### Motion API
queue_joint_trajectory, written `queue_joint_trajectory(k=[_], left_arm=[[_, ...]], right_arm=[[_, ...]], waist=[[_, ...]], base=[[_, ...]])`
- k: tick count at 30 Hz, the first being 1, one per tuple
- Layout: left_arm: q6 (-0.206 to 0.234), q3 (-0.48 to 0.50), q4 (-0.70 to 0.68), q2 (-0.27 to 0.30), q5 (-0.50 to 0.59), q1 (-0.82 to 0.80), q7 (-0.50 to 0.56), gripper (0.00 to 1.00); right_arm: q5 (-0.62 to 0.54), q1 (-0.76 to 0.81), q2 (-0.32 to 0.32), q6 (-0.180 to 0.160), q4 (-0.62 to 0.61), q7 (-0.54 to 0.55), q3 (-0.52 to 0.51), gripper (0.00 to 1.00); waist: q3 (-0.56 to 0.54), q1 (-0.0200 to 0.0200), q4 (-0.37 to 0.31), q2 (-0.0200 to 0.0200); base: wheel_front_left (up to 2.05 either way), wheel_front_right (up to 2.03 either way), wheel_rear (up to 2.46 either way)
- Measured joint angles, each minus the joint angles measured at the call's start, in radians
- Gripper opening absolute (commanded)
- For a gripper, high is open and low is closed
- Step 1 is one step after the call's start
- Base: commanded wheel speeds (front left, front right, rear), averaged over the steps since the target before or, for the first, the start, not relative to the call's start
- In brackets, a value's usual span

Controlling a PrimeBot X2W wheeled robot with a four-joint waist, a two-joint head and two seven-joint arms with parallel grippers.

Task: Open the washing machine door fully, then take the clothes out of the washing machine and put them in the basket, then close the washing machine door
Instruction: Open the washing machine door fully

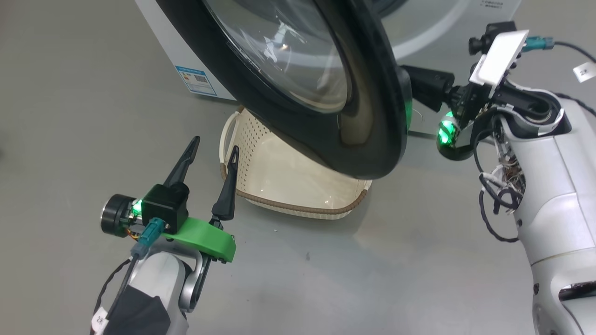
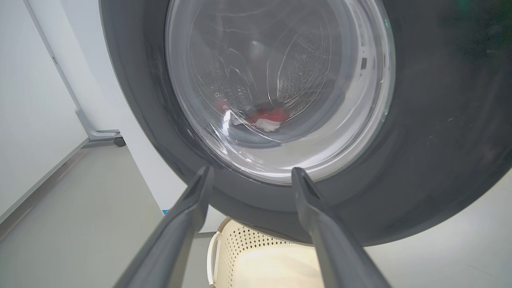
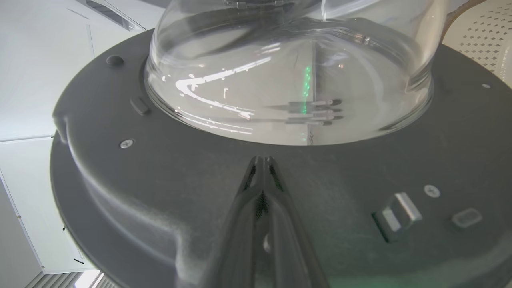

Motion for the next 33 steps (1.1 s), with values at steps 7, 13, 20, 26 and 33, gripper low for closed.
queue_joint_trajectory(k=[7, 13, 20, 26, 33], left_arm=[[-0.001, -0.010, 0.021, 0.000, 0.011, 0.020, 0.000, 1.00], [-0.002, -0.016, 0.036, 0.000, 0.011, 0.039, 0.000, 1.00], [-0.002, -0.016, 0.050, 0.000, 0.010, 0.066, 0.000, 1.00], [-0.002, -0.023, 0.061, 0.000, 0.010, 0.085, 0.000, 1.00], [-0.002, -0.023, 0.069, 0.000, 0.008, 0.087, 0.000, 1.00]], right_arm=[[0.013, 0.065, 0.009, 0.004, -0.016, 0.021, 0.026, 0.00], [0.023, 0.125, 0.019, 0.004, -0.042, 0.025, 0.042, 0.00], [0.043, 0.184, 0.023, 0.004, -0.071, 0.016, 0.071, 0.00], [0.065, 0.213, 0.023, 0.004, -0.091, -0.007, 0.099, 0.00], [0.121, 0.241, 0.025, 0.004, -0.122, -0.029, 0.160, 0.00]], waist=[[-0.049, 0.0000, 0.023, 0.0000], [-0.085, 0.0000, 0.053, 0.0000], [-0.125, -0.0001, 0.106, 0.0000], [-0.151, 0.0000, 0.146, 0.0000], [-0.172, 0.0000, 0.187, 0.0000]], base=[[0.00, 0.00, 0.00], [0.00, 0.00, 0.00], [0.00, 0.00, 0.00], [0.00, 0.00, 0.00], [0.00, 0.00, 0.00]])
